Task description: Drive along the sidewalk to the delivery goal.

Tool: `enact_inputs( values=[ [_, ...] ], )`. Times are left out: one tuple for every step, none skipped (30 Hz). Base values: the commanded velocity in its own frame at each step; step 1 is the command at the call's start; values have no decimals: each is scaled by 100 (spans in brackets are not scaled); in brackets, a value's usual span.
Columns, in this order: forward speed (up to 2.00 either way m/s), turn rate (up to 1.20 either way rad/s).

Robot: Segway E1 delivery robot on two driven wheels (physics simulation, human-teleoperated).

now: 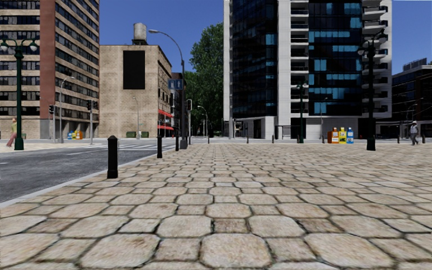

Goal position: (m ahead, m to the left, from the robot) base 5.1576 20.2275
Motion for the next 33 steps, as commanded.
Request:
enact_inputs(
  values=[
    [200, 0],
    [200, 0],
    [200, 0],
    [200, 0],
    [200, 0],
    [200, 0],
    [200, 0],
    [200, 0],
    [200, 0],
    [200, 0],
    [200, 0],
    [200, 0],
    [200, 0],
    [200, 0],
    [200, 0],
    [200, 0],
    [200, 0],
    [200, 0],
    [200, 0],
    [200, 0],
    [200, 0],
    [200, 0],
    [200, 0],
    [200, 0],
    [200, 0],
    [200, 0],
    [200, 0],
    [200, 0],
    [200, 0],
    [200, 0],
    [200, 0],
    [200, 0],
    [200, 0]
  ],
)
